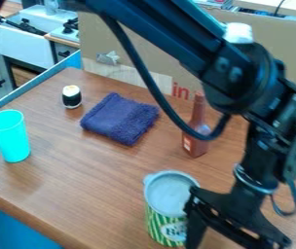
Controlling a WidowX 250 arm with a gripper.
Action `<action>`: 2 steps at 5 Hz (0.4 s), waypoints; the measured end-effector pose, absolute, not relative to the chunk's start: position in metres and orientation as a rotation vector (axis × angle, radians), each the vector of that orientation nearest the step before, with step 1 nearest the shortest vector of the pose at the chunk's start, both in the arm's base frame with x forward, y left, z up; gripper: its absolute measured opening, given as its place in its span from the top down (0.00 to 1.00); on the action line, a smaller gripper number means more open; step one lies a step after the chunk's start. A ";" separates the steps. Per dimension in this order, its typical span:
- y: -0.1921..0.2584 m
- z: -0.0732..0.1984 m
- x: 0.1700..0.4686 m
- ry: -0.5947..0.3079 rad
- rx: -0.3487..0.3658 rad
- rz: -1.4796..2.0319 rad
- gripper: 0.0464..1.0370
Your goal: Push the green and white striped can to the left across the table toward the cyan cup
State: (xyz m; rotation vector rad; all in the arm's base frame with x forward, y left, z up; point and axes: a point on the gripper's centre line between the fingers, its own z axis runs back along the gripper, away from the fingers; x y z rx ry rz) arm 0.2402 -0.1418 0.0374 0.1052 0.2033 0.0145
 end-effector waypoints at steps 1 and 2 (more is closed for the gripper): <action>-0.112 0.037 0.248 0.159 0.091 0.084 0.04; -0.094 0.038 0.252 0.095 0.079 0.115 0.04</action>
